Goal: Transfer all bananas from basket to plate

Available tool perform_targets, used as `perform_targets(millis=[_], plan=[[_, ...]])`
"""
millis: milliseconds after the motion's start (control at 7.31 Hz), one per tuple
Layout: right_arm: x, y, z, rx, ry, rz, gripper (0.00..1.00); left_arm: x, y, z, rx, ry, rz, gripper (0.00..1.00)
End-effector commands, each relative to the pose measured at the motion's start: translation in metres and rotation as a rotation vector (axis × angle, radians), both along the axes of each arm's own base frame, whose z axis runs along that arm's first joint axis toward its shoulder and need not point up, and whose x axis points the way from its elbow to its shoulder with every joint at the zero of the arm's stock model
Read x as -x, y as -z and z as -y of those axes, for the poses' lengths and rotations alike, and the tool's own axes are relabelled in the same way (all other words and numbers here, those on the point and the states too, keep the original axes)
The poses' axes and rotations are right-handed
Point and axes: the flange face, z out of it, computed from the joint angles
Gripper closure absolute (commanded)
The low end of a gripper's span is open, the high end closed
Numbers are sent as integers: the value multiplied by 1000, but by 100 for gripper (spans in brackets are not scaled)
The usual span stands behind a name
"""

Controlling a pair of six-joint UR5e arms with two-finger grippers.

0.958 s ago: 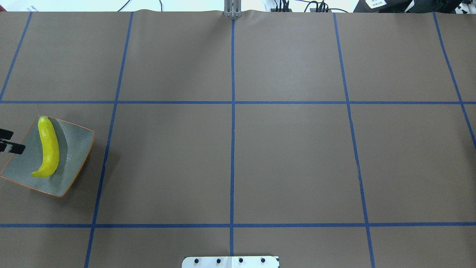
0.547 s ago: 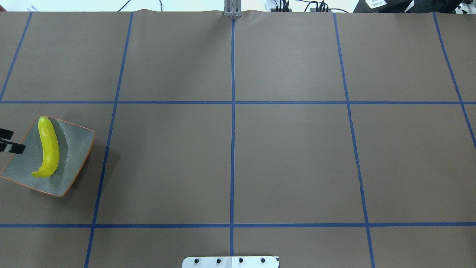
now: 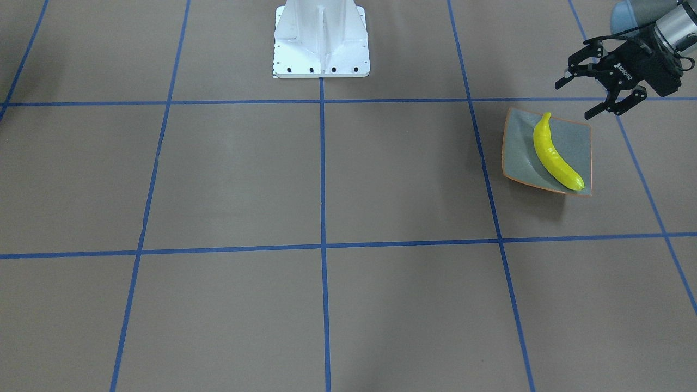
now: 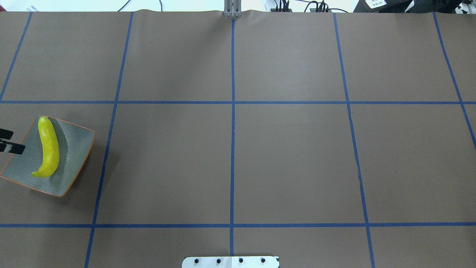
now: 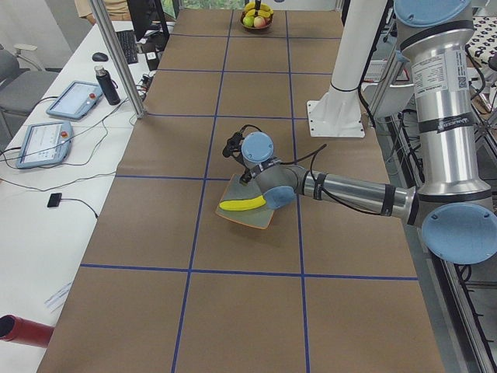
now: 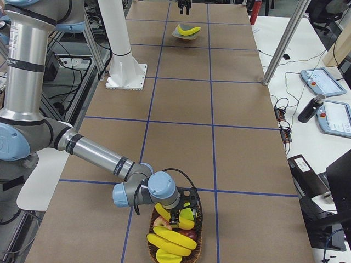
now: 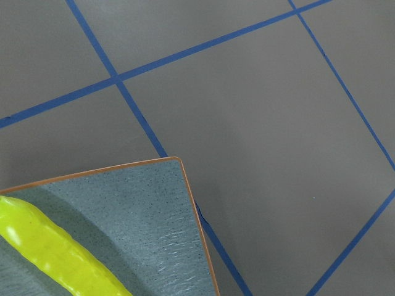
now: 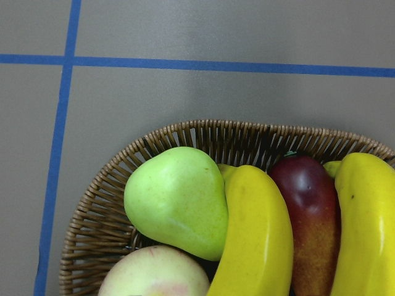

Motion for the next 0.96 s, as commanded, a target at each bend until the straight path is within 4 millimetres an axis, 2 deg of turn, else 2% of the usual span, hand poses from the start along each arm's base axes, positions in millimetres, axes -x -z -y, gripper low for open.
perform_targets(millis=[0, 274, 547, 821], plan=[[2, -2, 2, -22, 21, -46, 9, 0, -1, 0, 2, 2, 1, 0], [0, -3, 4, -55, 51, -85, 5, 0, -1, 0, 0, 4, 3, 0], [6, -5, 5, -46, 60, -98, 15, 0, -1, 1, 0, 5, 3, 0], [11, -7, 5, -43, 72, -109, 18, -1, -1, 1, 1, 5, 4, 0]])
